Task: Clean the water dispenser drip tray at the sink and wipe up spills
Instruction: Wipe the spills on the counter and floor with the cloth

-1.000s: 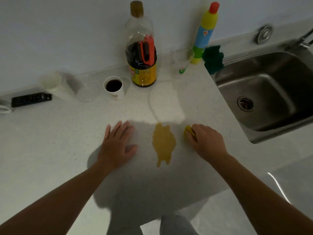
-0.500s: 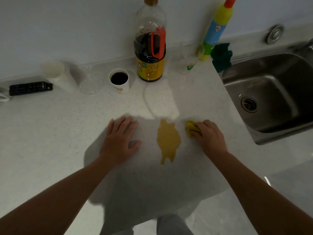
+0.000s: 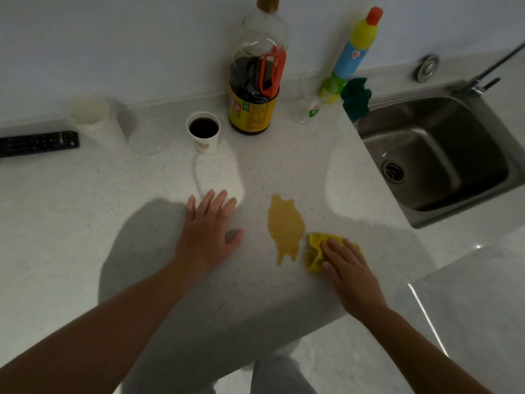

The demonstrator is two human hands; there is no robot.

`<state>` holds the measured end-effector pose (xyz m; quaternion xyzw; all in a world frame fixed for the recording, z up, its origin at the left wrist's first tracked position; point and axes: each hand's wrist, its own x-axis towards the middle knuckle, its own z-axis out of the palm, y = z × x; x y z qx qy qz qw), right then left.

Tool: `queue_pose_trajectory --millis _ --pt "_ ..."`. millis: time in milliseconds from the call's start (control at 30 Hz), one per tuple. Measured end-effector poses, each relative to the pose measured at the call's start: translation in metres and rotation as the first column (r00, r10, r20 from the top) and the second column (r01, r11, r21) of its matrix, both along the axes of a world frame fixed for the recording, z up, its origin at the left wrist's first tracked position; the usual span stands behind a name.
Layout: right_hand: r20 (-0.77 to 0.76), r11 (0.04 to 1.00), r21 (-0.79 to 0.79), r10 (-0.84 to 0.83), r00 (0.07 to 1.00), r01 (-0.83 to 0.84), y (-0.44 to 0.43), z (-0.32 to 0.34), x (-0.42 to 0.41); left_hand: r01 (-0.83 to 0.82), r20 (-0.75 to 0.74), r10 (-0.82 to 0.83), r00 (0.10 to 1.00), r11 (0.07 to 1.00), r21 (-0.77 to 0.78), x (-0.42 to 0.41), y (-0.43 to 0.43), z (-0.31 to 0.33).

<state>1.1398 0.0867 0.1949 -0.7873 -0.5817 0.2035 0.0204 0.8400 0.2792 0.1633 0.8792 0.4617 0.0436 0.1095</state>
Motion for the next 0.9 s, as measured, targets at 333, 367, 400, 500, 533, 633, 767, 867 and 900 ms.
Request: queue_pose_trajectory --millis 333,367,400,500,533,633,767,867,900 --pt "0.181 0.995 -0.087 0.064 0.981 -0.049 0.080 -0.022 -0.020 -0.033 0.006 0.033 0.999 0.999 0.005 0.004 0.000 -0.001" --pt "0.188 0.994 -0.080 0.084 0.979 -0.070 0.098 -0.022 -0.015 -0.034 0.004 0.034 0.999 0.999 0.008 0.004 0.000 -0.001" --pt "0.188 0.993 -0.073 0.104 0.977 -0.091 0.116 -0.022 -0.009 -0.034 0.001 0.034 0.999 0.999 0.007 0.005 0.000 -0.001" --pt "0.167 0.985 -0.089 0.161 0.973 -0.147 0.158 -0.024 0.005 -0.029 -0.018 0.029 0.999 1.000 -0.003 0.005 0.002 -0.002" --pt "0.157 0.981 -0.096 0.182 0.971 -0.168 0.163 -0.024 0.007 -0.028 -0.028 0.028 0.999 1.000 -0.010 0.004 0.003 -0.002" --pt "0.163 0.970 -0.115 0.231 0.959 -0.214 0.148 -0.021 0.005 -0.026 -0.032 0.026 0.999 1.000 -0.017 0.004 0.002 -0.001" --pt "0.144 0.978 -0.121 0.185 0.972 -0.168 0.089 -0.019 -0.019 -0.027 -0.009 0.027 1.000 1.000 -0.009 0.003 0.000 0.001" --pt "0.140 0.988 -0.121 0.109 0.984 -0.092 0.038 -0.020 -0.046 -0.013 -0.018 0.013 1.000 1.000 -0.007 0.003 0.000 0.003" --pt "0.137 0.990 -0.122 0.080 0.987 -0.063 0.024 -0.020 -0.058 -0.010 -0.012 0.010 1.000 1.000 -0.010 0.003 -0.001 0.003"
